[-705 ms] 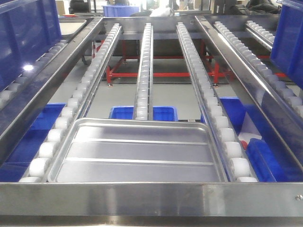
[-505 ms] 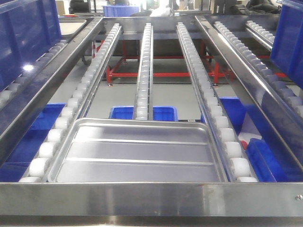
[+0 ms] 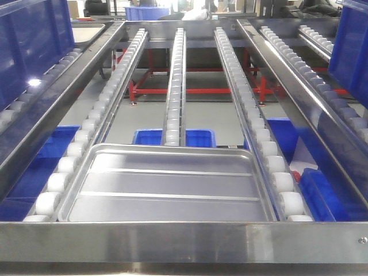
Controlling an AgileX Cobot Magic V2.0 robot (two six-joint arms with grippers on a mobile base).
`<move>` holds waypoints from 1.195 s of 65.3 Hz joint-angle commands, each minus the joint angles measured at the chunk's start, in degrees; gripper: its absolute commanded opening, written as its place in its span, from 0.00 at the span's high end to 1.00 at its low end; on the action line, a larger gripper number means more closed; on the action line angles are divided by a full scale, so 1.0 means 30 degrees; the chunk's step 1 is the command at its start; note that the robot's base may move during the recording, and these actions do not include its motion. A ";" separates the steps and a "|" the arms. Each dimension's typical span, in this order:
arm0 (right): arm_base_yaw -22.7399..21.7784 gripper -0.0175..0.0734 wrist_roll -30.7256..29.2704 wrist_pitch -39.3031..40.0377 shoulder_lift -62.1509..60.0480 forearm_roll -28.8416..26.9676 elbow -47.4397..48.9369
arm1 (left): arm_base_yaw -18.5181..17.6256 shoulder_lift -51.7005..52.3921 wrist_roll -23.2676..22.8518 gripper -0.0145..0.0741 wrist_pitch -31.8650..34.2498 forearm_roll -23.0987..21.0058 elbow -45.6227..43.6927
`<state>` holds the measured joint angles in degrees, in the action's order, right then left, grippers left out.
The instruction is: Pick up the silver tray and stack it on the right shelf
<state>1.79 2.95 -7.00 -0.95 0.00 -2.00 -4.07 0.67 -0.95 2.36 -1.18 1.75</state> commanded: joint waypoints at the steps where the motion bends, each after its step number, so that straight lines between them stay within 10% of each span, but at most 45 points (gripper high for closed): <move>1: 0.0018 0.75 -0.0117 0.1663 -0.0235 0.0130 0.0094 | 0.0008 0.0205 0.0054 0.94 0.1741 -0.0019 0.0495; 23: 0.0018 0.75 -0.0006 0.3809 -0.0235 0.0130 0.0185 | -0.0025 0.0205 0.0054 0.94 0.1776 0.0394 -0.0061; 35: 0.0504 0.75 -0.0006 0.2335 0.0562 0.0130 0.1595 | -0.0025 -0.0390 0.0054 0.94 0.1740 0.6518 -0.1752; 63: 0.4190 0.75 -0.1175 0.2193 0.7004 0.1453 0.5783 | -0.0104 -0.5660 -0.3404 0.94 0.2688 0.7363 -0.5112; 78: 0.6716 0.75 -0.0984 0.3069 1.0819 0.1435 0.6505 | -0.3507 -0.8852 -0.3977 0.94 0.4880 0.8928 -0.5444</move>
<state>20.42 0.00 -4.43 28.23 3.60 14.87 -11.39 -23.07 -11.98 11.52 25.28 -12.36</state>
